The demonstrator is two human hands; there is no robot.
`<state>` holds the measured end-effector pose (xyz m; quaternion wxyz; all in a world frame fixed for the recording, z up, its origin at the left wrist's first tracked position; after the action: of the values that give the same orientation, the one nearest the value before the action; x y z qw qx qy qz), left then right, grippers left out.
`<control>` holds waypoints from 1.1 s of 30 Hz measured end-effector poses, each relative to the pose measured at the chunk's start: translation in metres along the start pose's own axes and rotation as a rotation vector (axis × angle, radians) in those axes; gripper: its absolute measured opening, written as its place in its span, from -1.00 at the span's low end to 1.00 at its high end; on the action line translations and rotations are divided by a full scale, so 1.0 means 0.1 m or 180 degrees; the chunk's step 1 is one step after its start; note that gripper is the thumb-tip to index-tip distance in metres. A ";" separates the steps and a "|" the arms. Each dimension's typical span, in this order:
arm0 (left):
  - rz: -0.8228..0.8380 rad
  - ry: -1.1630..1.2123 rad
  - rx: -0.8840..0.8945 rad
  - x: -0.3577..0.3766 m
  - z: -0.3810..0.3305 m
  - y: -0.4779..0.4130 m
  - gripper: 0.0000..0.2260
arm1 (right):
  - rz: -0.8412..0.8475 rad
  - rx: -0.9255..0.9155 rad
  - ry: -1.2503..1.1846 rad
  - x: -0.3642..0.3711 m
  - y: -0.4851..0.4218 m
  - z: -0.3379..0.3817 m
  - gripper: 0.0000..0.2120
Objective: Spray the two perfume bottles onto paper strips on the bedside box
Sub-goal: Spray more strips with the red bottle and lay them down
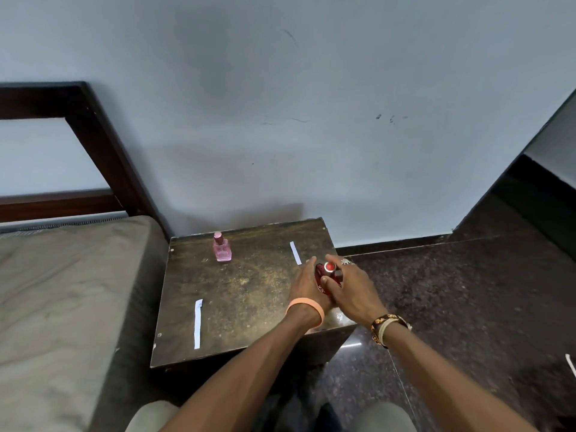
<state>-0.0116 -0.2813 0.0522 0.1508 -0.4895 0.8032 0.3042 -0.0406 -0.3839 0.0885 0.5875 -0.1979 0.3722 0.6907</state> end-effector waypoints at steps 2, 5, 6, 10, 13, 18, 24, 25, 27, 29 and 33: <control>-0.0174 -0.0034 0.0230 0.00 -0.06 -0.02 -0.69 | -0.0068 -0.0067 0.0210 0.00 -0.02 0.02 -0.69; -0.0376 -0.0216 0.0430 0.02 -0.09 -0.05 -0.80 | -0.0142 -0.0118 0.0351 -0.01 -0.06 0.03 -0.86; -0.0419 -0.0113 0.0477 0.04 -0.08 -0.05 -0.78 | -0.0149 -0.0104 0.0373 -0.02 -0.06 0.02 -0.88; -0.0269 0.0114 0.0539 0.08 -0.03 -0.16 -0.65 | -0.0095 -0.0060 0.0447 -0.06 -0.09 -0.03 -0.86; 0.0125 -0.0143 0.0636 0.08 -0.03 -0.25 -0.52 | 0.0032 -0.0073 0.0558 -0.10 -0.10 -0.08 -0.80; 0.0356 -0.0430 0.0558 0.05 0.03 -0.32 -0.36 | 0.0356 -0.0204 0.0913 -0.14 -0.12 -0.11 -0.79; 0.0300 -0.0420 0.0551 0.03 0.06 -0.32 -0.30 | 0.0560 -0.0280 0.1640 -0.16 -0.19 -0.11 -0.78; 0.0284 -0.0405 0.0560 0.03 0.06 -0.31 -0.27 | 0.0643 -0.0323 0.1764 -0.17 -0.21 -0.10 -0.77; 0.0280 -0.0364 0.0490 0.03 0.07 -0.31 -0.22 | 0.0819 -0.0433 0.1939 -0.20 -0.25 -0.08 -0.78; 0.0295 -0.0304 0.0397 0.03 0.07 -0.31 -0.25 | 0.0930 -0.0600 0.2201 -0.20 -0.28 -0.04 -0.73; 0.0332 -0.0349 0.0392 0.02 0.04 -0.31 -0.36 | 0.0893 -0.0626 0.2354 -0.14 -0.29 -0.01 -0.60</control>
<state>0.0147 -0.2907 0.0368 0.2082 -0.4194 0.8353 0.2881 -0.0097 -0.3932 0.0897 0.2924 -0.4355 0.5140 0.6787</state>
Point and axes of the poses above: each hand's wrist, its own y-axis away from the middle knuckle, its own x-axis out of the palm, z = x × y, the point moved 3 cm from there along -y, towards the middle knuckle, and after that the axes turned 14 degrees about z, right-handed, at the moved point
